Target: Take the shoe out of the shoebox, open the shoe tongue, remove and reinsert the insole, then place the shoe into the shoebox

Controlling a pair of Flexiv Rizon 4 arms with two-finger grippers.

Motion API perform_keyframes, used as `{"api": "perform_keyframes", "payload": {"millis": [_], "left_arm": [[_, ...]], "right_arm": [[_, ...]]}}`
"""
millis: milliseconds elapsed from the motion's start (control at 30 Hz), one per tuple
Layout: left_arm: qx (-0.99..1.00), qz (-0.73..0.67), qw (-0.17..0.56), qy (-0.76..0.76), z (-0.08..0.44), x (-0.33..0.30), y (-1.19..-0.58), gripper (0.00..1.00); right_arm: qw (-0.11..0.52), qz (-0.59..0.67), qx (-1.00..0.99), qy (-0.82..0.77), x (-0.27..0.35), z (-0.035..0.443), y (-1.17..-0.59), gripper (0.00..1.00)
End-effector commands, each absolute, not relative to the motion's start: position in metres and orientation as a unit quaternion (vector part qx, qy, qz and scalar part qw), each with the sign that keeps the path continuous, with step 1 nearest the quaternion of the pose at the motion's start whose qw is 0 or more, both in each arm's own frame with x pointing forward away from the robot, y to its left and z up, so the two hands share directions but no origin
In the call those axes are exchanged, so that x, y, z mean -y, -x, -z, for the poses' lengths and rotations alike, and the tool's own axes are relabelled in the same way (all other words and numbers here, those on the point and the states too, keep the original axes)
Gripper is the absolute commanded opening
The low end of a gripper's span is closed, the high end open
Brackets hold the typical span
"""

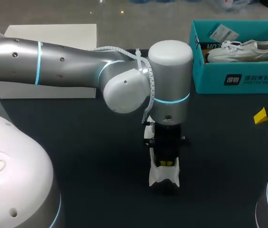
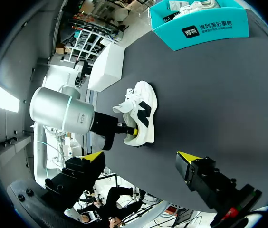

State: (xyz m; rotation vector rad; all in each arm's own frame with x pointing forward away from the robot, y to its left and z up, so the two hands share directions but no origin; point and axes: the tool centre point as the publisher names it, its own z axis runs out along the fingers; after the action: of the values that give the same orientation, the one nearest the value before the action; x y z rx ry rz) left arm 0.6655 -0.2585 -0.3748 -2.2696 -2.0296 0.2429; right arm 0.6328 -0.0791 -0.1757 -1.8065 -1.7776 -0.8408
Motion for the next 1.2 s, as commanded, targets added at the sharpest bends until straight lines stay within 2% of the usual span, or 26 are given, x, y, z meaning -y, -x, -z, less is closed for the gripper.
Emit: {"api": "perform_keyframes", "payload": {"millis": [33, 200, 500, 1000, 1200], "left_arm": [[0.661, -0.085, 0.032, 0.745, 0.392, 0.262, -0.661, 0.0], [0.662, -0.095, 0.052, 0.741, 0.417, 0.268, -0.661, 0.0], [0.68, -0.072, 0.012, 0.73, 0.381, 0.253, -0.671, 0.0], [0.683, -0.069, 0.023, 0.727, 0.408, 0.25, -0.679, 0.0], [0.68, -0.048, 0.005, 0.732, 0.384, 0.246, -0.683, 0.0]], "right_arm": [[0.208, 0.329, 0.635, 0.667, 0.079, 0.175, -0.623, 1.0], [0.208, 0.329, 0.635, 0.667, 0.079, 0.175, -0.623, 1.0], [0.208, 0.329, 0.635, 0.667, 0.079, 0.175, -0.623, 1.0], [0.208, 0.329, 0.635, 0.667, 0.079, 0.175, -0.623, 1.0], [0.208, 0.329, 0.635, 0.667, 0.079, 0.175, -0.623, 1.0]]}}
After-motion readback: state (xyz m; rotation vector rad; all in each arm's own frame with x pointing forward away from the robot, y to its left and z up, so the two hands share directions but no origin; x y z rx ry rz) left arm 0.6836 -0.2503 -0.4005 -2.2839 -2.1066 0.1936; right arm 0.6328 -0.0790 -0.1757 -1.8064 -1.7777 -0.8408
